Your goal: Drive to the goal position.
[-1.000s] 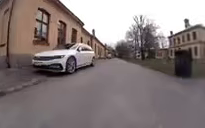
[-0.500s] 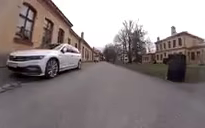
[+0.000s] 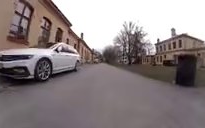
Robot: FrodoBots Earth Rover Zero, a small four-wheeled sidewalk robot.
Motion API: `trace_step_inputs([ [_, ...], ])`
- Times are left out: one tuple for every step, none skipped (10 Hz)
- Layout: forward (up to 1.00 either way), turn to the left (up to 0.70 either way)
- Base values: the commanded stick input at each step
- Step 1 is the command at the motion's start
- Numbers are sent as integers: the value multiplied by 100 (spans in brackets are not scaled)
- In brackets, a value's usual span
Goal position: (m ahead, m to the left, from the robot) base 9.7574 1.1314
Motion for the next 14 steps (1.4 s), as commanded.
trace_step_inputs([
  [100, 0],
  [100, 0],
  [100, 0],
  [100, 0],
  [100, 0],
  [100, 0],
  [100, 0],
  [100, 0],
  [100, 0],
  [100, 0],
  [100, 0],
  [100, 0],
  [100, 0],
  [100, 0],
])
